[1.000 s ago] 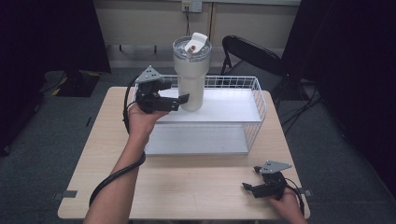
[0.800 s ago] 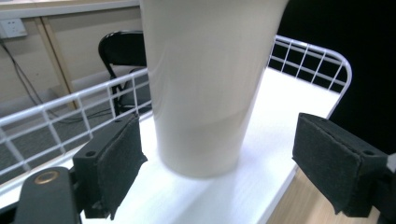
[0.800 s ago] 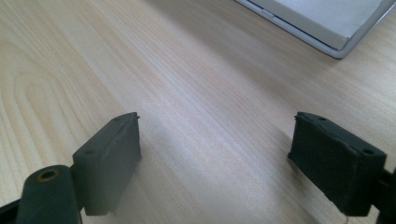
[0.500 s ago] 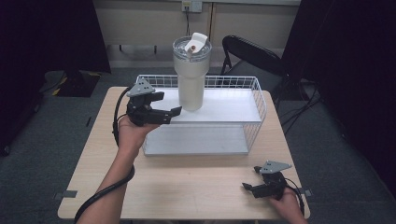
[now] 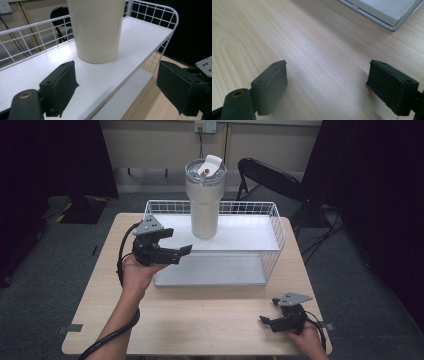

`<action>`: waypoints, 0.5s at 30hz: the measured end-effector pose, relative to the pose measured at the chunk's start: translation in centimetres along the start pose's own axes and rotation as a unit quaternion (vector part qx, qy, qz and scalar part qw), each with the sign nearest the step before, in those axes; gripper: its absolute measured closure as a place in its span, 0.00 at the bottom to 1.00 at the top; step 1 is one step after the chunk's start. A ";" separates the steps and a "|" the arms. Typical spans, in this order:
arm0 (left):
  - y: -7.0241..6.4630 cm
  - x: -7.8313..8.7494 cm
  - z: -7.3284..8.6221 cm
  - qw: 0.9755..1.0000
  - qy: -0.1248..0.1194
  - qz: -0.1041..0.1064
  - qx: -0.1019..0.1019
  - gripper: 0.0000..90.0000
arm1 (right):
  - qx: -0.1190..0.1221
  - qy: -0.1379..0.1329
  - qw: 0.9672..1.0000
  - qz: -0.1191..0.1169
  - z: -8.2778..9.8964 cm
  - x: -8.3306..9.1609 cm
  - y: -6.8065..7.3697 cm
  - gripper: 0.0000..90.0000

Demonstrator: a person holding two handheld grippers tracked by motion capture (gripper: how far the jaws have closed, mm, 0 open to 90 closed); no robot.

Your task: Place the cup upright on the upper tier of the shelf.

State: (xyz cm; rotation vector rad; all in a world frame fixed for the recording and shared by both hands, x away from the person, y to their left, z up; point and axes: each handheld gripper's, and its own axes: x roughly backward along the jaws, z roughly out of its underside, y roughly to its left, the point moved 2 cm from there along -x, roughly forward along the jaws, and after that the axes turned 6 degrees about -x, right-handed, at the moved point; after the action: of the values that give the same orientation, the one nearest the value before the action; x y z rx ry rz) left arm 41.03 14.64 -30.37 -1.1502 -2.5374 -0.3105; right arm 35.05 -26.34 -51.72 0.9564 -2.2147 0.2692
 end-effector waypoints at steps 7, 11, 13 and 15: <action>-0.6 0.3 0.9 1.000 0.007 0.000 0.000 0.18 | -0.001 0.000 1.000 0.000 0.0 0.0 0.0 0.17; -0.7 0.4 1.9 1.000 0.017 -0.006 0.006 0.18 | 0.000 0.001 1.000 0.000 0.0 0.0 0.0 0.17; -0.9 0.4 2.2 1.000 0.018 -0.007 0.003 0.18 | 0.000 0.001 1.000 0.000 0.0 0.0 0.0 0.17; -0.9 0.6 2.5 1.000 0.015 -0.005 0.010 0.18 | 0.000 0.001 1.000 0.000 0.0 0.0 0.0 0.17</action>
State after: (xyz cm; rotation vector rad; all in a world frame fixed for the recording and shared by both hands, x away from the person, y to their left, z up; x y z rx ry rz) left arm 39.43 15.27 -32.55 -1.1166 -2.5156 -0.3035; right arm 35.04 -26.35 -51.72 0.9555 -2.2139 0.2702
